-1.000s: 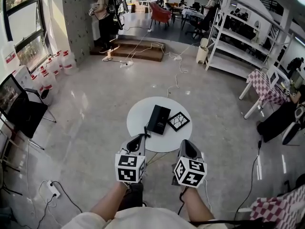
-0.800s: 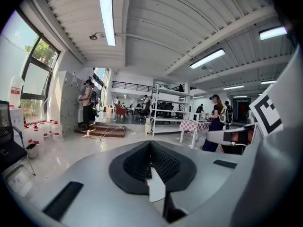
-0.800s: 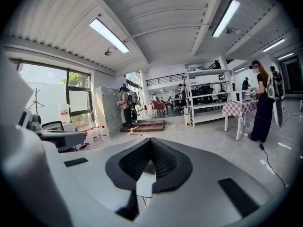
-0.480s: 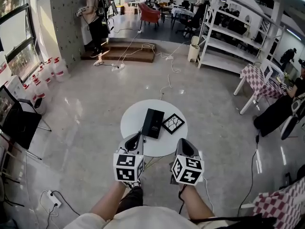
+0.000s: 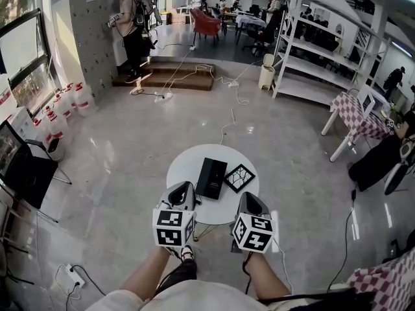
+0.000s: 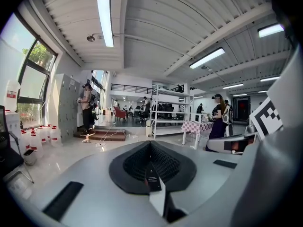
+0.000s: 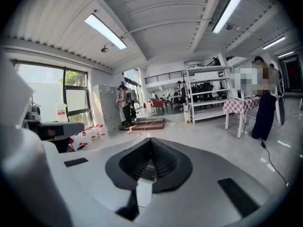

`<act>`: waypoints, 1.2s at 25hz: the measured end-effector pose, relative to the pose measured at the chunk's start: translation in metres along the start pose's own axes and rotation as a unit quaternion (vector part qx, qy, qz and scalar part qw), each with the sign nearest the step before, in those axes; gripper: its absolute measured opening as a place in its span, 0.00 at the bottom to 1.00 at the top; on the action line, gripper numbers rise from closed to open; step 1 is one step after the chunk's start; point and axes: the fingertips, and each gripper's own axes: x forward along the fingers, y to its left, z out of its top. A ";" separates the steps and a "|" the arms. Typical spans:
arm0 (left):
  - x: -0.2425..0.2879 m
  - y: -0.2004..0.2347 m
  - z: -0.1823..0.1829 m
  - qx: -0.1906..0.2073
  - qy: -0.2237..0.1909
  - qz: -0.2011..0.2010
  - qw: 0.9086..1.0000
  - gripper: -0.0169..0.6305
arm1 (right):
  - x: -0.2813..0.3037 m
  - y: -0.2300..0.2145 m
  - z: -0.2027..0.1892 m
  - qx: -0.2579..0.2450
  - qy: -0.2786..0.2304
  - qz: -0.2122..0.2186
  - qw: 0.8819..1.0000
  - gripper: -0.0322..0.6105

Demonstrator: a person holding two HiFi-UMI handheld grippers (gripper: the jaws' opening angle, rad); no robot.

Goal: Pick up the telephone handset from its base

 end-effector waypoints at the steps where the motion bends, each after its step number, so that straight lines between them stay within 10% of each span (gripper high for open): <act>1: 0.004 0.002 0.001 -0.001 -0.001 0.001 1.000 0.05 | 0.004 0.000 0.000 -0.001 0.001 0.001 1.000 0.09; 30: 0.181 0.078 0.018 -0.007 0.035 -0.072 0.997 0.05 | 0.174 -0.008 0.046 0.045 0.022 -0.066 0.997 0.09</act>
